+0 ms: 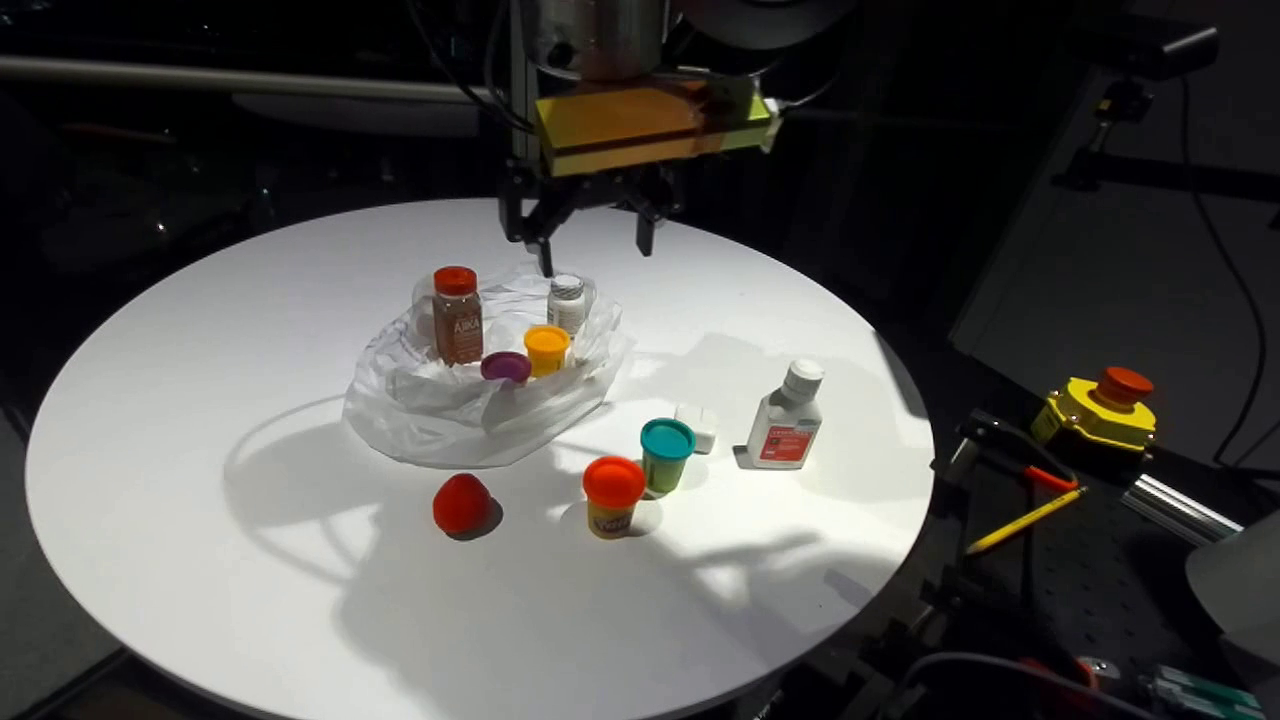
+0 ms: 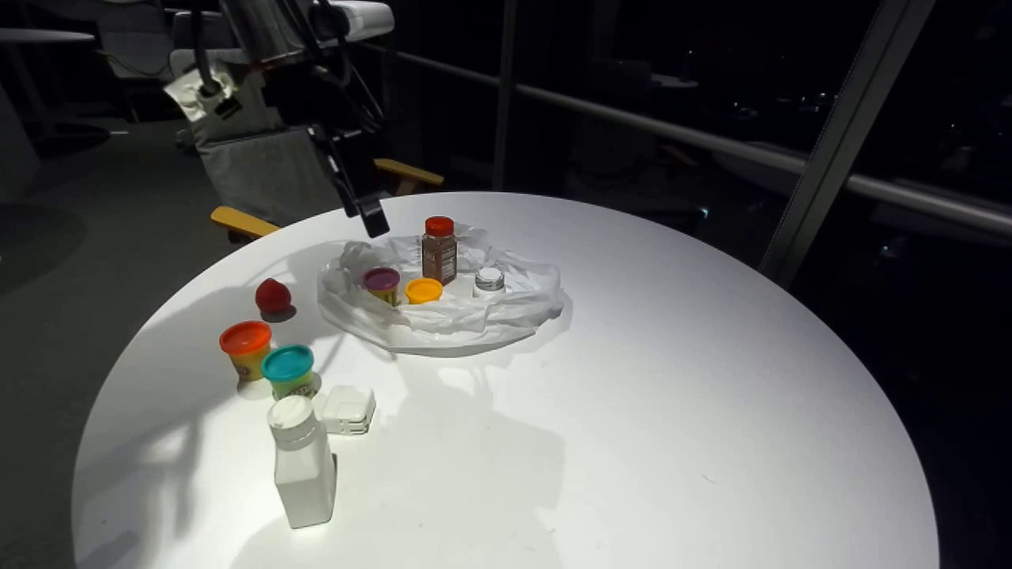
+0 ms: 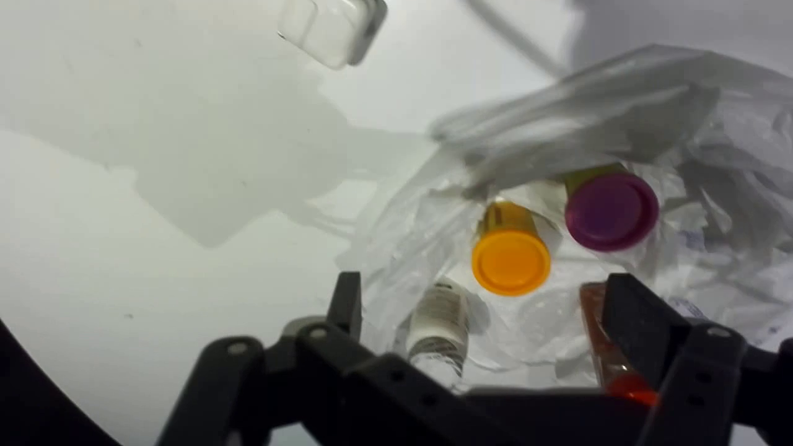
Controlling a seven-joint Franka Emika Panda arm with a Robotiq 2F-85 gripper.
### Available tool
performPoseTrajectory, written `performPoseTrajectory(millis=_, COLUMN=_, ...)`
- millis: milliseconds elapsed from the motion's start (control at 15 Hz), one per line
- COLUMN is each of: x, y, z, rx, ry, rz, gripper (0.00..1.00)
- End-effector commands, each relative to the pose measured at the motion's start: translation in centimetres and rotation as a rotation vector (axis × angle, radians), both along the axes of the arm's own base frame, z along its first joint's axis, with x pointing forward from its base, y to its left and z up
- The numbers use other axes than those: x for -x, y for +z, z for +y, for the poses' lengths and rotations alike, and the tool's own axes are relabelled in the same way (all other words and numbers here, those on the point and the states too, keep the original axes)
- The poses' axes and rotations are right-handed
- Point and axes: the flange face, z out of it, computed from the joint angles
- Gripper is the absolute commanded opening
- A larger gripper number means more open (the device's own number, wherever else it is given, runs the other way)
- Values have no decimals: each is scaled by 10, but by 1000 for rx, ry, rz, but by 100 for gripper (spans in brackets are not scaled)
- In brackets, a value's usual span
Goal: Pick up the bottles and small containers from the table and put them in the plastic bag.
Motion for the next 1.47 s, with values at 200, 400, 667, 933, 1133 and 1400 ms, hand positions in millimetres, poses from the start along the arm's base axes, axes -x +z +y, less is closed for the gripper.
performPoseTrajectory(millis=200, x=68, y=42, z=-53, rx=-25, ry=-66, rz=174, gripper=100)
performPoseTrajectory(millis=400, x=84, y=40, z=-88, rx=-96, ry=-33, rz=214, gripper=100)
performPoseTrajectory(millis=667, x=99, y=18, z=-131, rx=-158, ry=55, rz=259, gripper=100)
performPoseTrajectory(millis=933, x=112, y=-11, z=-152, rx=-195, ry=173, rz=285, gripper=100)
performPoseTrajectory(millis=1133, x=128, y=-28, z=-155, rx=-210, ry=257, rz=308, gripper=100)
performPoseTrajectory(millis=1400, x=147, y=-45, z=-145, rx=-212, ry=350, rz=303, gripper=100)
